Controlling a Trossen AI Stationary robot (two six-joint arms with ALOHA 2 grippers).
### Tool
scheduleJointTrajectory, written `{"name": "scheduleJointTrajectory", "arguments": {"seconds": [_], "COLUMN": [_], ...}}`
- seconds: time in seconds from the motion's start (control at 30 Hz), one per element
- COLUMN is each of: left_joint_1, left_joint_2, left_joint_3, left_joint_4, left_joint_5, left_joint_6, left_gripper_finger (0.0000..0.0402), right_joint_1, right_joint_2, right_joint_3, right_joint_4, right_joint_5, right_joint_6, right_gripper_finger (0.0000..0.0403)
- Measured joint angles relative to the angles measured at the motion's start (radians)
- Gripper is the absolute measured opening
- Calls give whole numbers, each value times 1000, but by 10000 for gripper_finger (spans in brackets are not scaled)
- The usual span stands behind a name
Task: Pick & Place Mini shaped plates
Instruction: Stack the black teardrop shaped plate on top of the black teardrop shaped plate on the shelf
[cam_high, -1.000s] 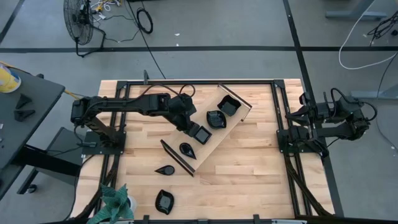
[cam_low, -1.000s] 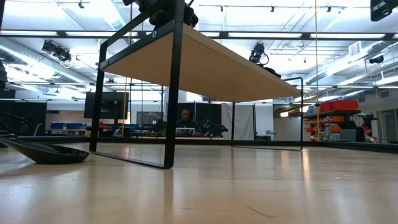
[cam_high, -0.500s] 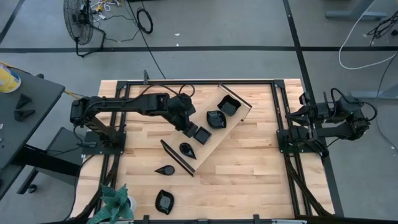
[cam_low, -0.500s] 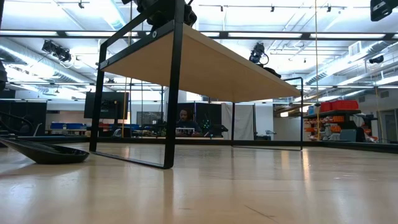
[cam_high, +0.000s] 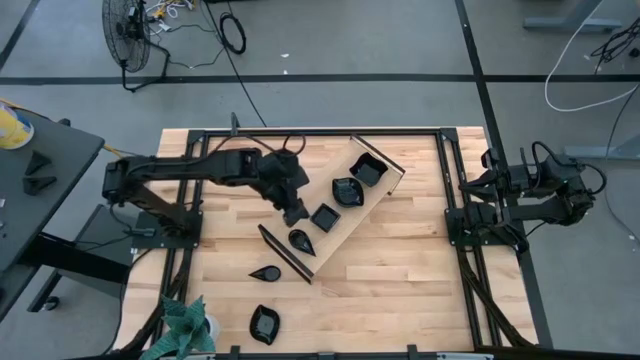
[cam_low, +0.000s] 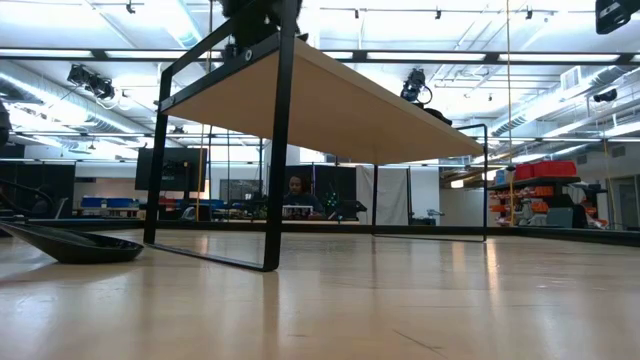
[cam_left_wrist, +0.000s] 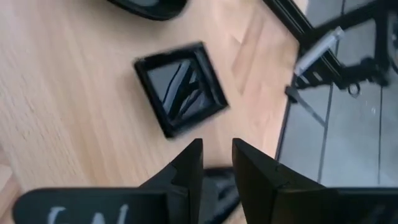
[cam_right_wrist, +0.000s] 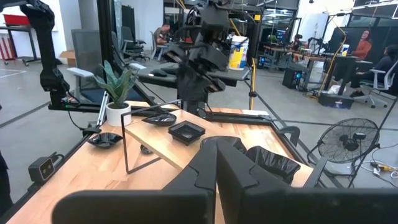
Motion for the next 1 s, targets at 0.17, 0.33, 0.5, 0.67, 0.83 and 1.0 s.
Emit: {"name": "scheduleJointTrajectory", "arguments": {"seconds": [0.17,0.33,0.5,0.67,0.83,1.0], "left_joint_1": [-27,-59,-107,-170,-220,-280], "left_joint_2": [-55,-109,-154,-173,-178,-188], "left_joint_3": [0,0,0,0,0,0], "left_joint_4": [-41,-114,-261,-421,-489,-491], "left_joint_5": [-6,-10,-59,-154,-183,-204], "left_joint_6": [58,188,350,447,448,434], "left_gripper_finger": [92,92,92,92,92,94], "right_joint_1": [0,0,0,0,0,0], "right_joint_2": [0,0,0,0,0,0], "right_joint_3": [0,0,0,0,0,0], "right_joint_4": [0,0,0,0,0,0], "right_joint_5": [0,0,0,0,0,0], "right_joint_6": [0,0,0,0,0,0], "right_gripper_finger": [10,10,10,10,10,10]}}
